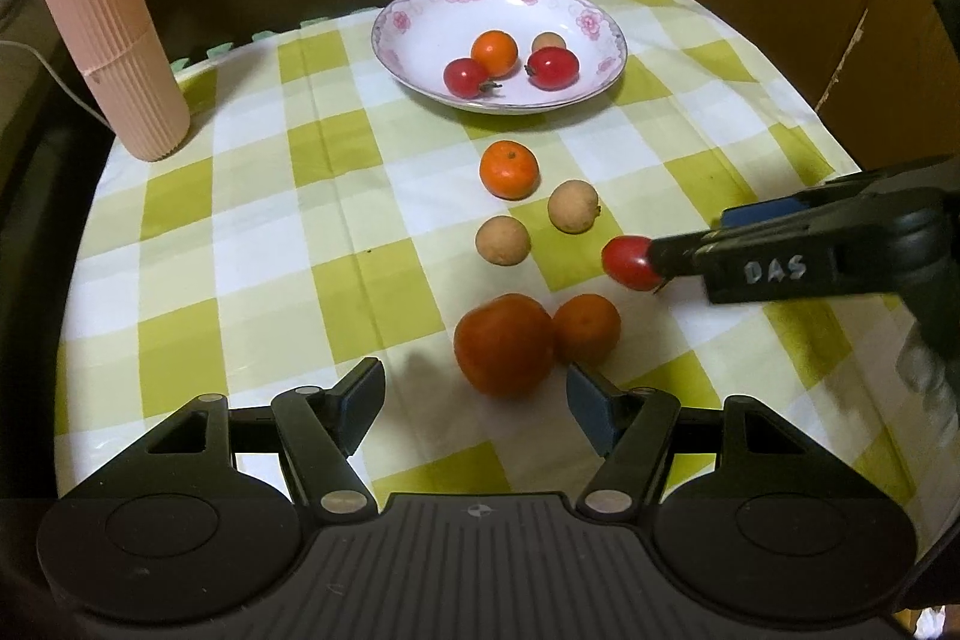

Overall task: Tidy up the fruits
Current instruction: 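Grasp a red cherry tomato with the right tool, then grasp the large red tomato with the left tool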

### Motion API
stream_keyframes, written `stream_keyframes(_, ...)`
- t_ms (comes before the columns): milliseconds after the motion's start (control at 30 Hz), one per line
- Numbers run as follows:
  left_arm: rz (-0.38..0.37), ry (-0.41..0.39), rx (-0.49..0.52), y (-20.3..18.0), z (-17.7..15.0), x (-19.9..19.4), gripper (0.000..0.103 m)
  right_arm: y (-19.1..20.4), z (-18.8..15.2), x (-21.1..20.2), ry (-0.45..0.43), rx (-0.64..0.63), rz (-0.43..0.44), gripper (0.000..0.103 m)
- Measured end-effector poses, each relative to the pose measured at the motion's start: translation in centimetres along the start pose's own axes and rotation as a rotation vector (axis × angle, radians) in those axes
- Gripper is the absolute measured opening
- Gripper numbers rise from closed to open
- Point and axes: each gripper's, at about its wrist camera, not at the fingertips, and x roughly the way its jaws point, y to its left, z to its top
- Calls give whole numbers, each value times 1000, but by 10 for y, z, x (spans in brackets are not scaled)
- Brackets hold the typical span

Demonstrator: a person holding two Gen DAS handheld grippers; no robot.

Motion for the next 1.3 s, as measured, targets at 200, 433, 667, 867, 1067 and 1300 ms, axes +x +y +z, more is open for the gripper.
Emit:
stream_keyframes(200, 0, 14, 10, -1, 0, 5, 74, 3, 0, 2, 23, -81, 36, 50)
stream_keyframes(433, -9, 32, 7, 1, -2, 8, 76, 32, 7, 12, 70, -306, 56, 49)
stream_keyframes(667, -38, 40, 5, 0, -1, 12, 77, 30, 14, 24, 138, -376, 89, 39)
stream_keyframes(867, -49, 33, 7, -1, 0, 14, 77, 28, 15, 29, 120, -312, 88, 31)
stream_keyframes(1067, -49, 12, 11, 0, 3, 15, 70, 30, 5, 22, 103, -338, 60, 30)
stream_keyframes(1300, -45, 33, 58, -5, 6, 27, 63, 20, -2, 15, 94, -306, 62, 30)
